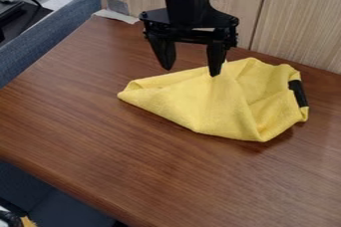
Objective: Fold the cloth from top right top to center of the cloth
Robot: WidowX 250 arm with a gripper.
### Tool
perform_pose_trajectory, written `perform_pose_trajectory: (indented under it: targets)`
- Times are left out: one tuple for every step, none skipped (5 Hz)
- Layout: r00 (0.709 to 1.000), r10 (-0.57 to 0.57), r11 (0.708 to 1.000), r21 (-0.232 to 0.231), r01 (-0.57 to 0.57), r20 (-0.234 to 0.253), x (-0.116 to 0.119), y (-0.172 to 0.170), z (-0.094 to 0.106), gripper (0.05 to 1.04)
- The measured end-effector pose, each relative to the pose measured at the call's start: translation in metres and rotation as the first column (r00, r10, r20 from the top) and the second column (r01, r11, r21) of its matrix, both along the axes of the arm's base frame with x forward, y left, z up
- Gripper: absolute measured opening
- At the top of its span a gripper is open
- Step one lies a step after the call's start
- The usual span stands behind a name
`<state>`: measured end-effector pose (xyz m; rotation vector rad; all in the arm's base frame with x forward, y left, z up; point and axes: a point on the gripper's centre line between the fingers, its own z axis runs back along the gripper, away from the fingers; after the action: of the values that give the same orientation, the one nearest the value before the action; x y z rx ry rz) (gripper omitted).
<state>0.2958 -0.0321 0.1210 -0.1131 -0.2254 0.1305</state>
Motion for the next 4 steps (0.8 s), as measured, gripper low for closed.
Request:
perform_pose_trajectory:
  targets:
    - [0.999, 0.013, 1.0, -0.003, -0.013, -0.03, 0.0, 0.0, -0.009, 1.0]
    - [0.997, 0.049, 0.998, -0.035, -0.052, -0.065, 0.01, -0.022, -0.017, 1.0]
    - [0.994, 0.074, 0.996, -0.034, -0.077, -0.074, 0.028, -0.042, -0.019, 0.999]
    - [0.993, 0.086, 0.996, -0.017, -0.088, -0.084, 0.049, -0.07, -0.023, 1.0]
